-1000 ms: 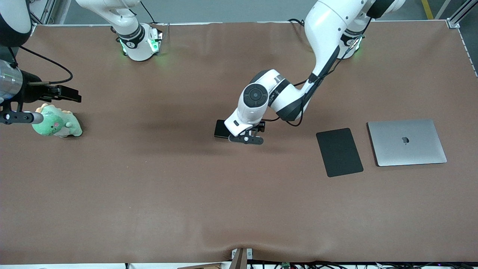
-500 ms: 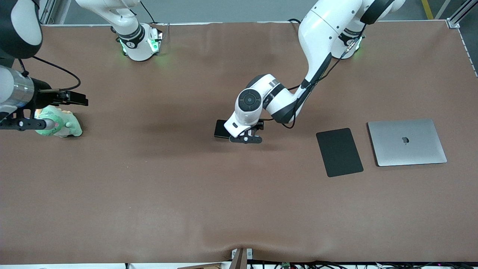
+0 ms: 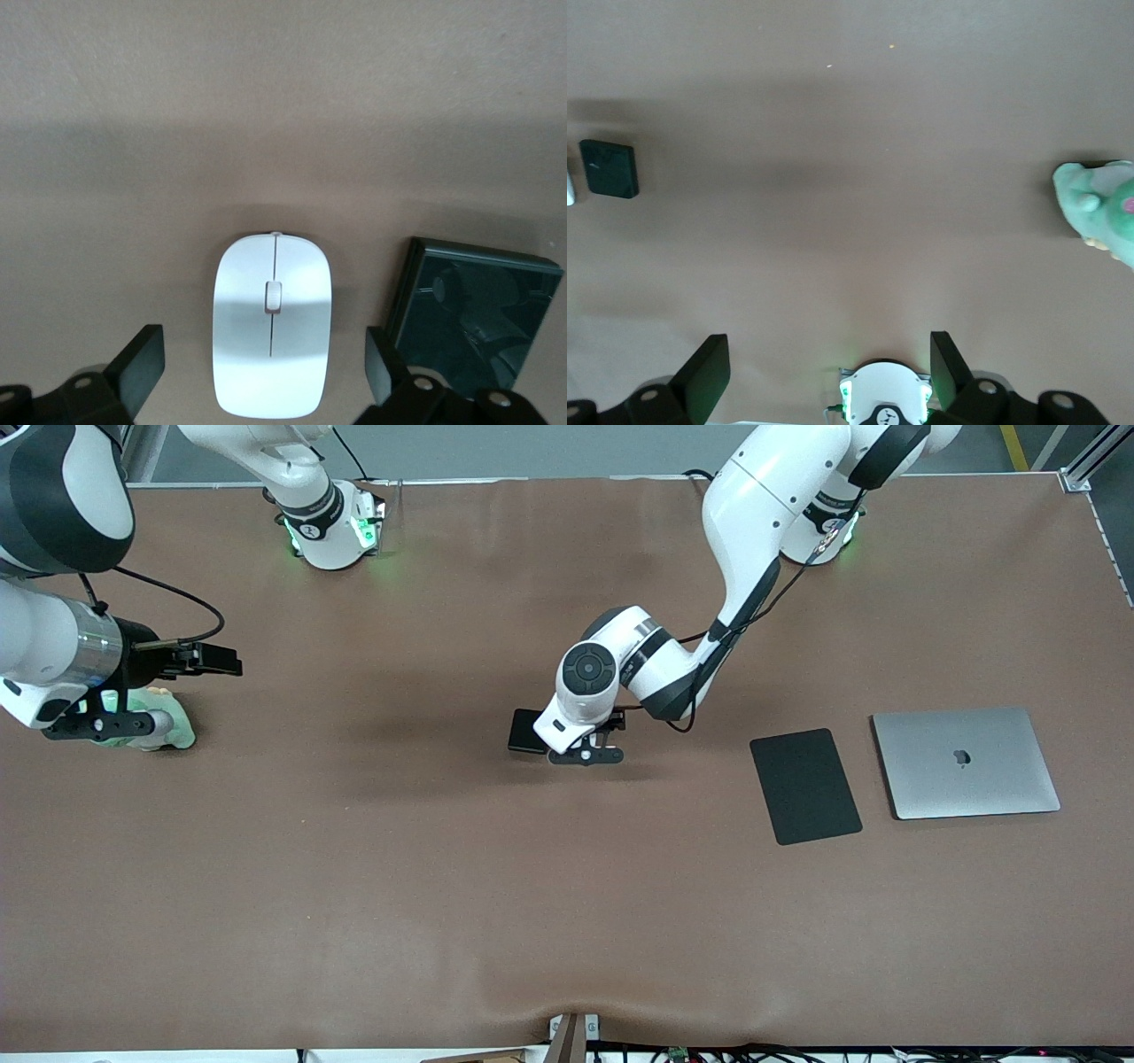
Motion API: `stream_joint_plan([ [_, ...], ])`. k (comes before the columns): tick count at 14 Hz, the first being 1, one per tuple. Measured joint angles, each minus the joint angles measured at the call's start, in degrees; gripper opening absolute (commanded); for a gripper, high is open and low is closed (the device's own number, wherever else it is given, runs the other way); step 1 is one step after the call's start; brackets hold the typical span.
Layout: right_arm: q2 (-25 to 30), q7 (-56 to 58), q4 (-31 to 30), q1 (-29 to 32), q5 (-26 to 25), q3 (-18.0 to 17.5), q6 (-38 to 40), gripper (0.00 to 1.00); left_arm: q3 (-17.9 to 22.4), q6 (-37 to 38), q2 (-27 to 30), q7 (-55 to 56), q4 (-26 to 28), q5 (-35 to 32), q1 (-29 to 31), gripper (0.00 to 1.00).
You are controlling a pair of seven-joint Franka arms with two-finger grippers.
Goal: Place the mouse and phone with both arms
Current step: 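Grasp the white mouse with the left gripper while the right gripper approaches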
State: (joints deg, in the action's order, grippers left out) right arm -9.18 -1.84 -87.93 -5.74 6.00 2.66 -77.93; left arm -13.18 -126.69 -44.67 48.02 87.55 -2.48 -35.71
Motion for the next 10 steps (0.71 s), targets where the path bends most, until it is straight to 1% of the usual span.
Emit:
stream_joint_plan([
  [5,-0.71,-4.04,-0.15,-0.44,2.72,-0.53,-1.19,1.0,0.01,0.0,-1.04,2.56,0.0,0.0,-0.62,0.99],
  [6,-0.78,-5.3,-0.17,-0.69,2.83,-0.98,-1.63,1.0,0.01,0.0,-1.09,2.58,0.0,0.0,-0.7,0.95],
  [7,-0.9,-6.87,-0.2,-0.92,2.86,-1.62,-2.14,1.0,0.01,0.0,-1.14,2.59,0.0,0.0,-0.76,0.87],
  [10,-1.59,-11.15,-0.22,-1.51,2.9,-4.12,-3.82,1.0,0.03,0.0,-1.26,2.6,0.0,0.0,-0.78,0.85],
])
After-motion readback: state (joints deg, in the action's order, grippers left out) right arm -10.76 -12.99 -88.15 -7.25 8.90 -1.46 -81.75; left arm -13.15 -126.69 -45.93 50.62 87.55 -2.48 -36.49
